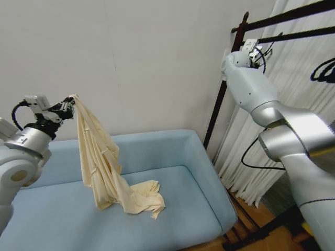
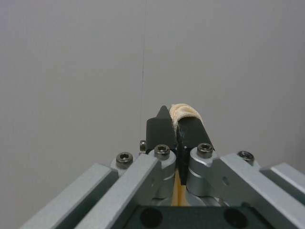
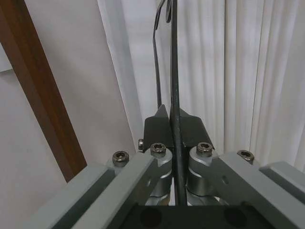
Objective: Pick up the clothes from the sofa and hang them on the clothes hanger.
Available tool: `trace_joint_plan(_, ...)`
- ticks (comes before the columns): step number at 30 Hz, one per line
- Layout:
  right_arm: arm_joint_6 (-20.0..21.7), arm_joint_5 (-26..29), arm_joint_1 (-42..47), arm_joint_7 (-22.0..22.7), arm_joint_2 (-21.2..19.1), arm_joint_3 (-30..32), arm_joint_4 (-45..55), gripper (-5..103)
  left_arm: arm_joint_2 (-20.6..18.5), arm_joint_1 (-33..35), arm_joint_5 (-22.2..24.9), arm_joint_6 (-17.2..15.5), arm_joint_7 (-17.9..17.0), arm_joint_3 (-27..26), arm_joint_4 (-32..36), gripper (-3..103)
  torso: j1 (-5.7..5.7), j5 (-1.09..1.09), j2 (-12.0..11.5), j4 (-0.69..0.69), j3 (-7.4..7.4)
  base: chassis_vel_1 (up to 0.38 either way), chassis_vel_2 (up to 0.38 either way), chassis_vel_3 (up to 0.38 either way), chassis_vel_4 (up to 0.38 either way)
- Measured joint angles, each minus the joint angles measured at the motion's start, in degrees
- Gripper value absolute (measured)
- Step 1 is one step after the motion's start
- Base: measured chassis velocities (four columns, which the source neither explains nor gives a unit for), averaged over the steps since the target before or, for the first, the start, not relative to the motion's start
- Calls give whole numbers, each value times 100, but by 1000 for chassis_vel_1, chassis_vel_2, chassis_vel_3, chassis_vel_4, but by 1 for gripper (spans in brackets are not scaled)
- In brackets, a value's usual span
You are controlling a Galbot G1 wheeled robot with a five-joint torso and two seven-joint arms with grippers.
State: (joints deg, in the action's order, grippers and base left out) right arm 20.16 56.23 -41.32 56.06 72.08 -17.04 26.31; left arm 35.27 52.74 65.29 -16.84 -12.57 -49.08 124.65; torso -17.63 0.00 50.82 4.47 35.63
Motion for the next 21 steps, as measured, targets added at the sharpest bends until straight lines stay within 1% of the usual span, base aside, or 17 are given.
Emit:
trace_joint_plan(7, -105, -177, 3, -65, -30, -10, -22, 2, 6, -70, -21, 0, 30, 71, -50, 1, 0, 0, 0, -1, 0, 0, 0, 0, 0)
trace_joint_plan(11, -245, -474, -1, -147, -33, -70, -43, 2, 48, -90, -70, 0, 62, 126, -53, 1, 0, 0, 0, -1, 0, 0, 0, 0, 0)
trace_joint_plan(14, -283, -540, -6, -146, -26, -79, -45, 2, 62, -82, -79, 1, 70, 128, -50, 1, 0, 0, 0, 0, 0, 0, 0, 0, 0)
trace_joint_plan(17, -289, -550, -6, -111, -27, -96, -9, 2, 69, -52, -88, 0, 83, 118, -49, 1, 0, 0, 0, -1, 0, 0, 0, 0, 0)
trace_joint_plan(21, -249, -448, -6, 43, -25, -132, 97, 2, 66, -7, -84, 2, 91, 57, -33, 1, 0, 0, 0, 0, 0, 0, 0, 0, 0)
